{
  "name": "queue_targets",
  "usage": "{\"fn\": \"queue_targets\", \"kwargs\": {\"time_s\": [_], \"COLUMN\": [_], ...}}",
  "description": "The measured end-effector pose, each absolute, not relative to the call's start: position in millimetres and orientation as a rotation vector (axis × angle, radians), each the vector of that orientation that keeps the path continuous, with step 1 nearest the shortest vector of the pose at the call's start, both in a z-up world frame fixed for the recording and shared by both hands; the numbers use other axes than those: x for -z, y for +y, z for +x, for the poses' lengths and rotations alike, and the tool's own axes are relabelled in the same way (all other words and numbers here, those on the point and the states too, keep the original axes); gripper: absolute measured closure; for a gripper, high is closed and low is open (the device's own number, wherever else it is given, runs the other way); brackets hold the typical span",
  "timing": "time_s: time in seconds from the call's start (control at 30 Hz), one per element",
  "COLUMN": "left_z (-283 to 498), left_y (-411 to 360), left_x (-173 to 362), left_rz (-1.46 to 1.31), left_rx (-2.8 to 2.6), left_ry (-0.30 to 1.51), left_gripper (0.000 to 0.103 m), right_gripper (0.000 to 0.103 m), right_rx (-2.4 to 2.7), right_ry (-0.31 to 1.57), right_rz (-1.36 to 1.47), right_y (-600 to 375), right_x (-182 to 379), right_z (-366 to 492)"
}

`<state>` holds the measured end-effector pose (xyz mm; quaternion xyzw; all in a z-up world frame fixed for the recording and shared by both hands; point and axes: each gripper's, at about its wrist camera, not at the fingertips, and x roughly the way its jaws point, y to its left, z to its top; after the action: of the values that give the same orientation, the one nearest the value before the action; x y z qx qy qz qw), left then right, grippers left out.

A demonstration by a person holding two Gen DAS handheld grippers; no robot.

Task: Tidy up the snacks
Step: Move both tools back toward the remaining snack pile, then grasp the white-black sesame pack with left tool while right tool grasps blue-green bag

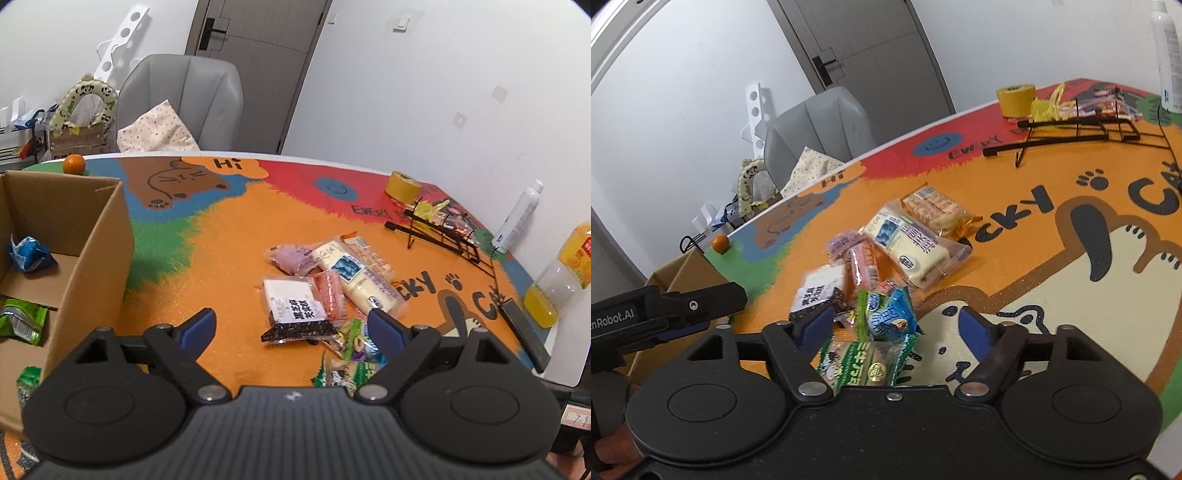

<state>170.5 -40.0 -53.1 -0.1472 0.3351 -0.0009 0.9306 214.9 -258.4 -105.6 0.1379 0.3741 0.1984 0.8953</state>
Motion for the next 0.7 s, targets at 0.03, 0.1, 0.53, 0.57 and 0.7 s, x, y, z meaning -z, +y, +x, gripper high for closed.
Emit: {"fn": "queue_targets", "kwargs": {"time_s": [0.03, 0.1, 0.53, 0.57, 0.7], "left_z": [174, 180, 217, 220, 230], "left_y": [-40, -39, -50, -51, -54], "left_x": [55, 59, 82, 84, 91], "left_rz": [-0.304, -0.312, -0.316, -0.316, -0.317], "left_rx": [0.001, 0.001, 0.027, 0.028, 0.025], "left_ry": [0.692, 0.701, 0.757, 0.761, 0.774], "left_gripper": [0.017, 0.021, 0.029, 0.029, 0.029], "right_gripper": [0.031, 0.034, 0.045, 0.046, 0.055], "right_rx": [-0.411, -0.413, -0.434, -0.436, -0.441], "right_ry": [0.782, 0.791, 0.834, 0.832, 0.822], "right_rz": [0.287, 0.285, 0.293, 0.286, 0.222], "right_y": [-258, -256, -250, -249, -243], "right_x": [108, 113, 130, 130, 130], "right_z": [217, 221, 243, 244, 242]}}
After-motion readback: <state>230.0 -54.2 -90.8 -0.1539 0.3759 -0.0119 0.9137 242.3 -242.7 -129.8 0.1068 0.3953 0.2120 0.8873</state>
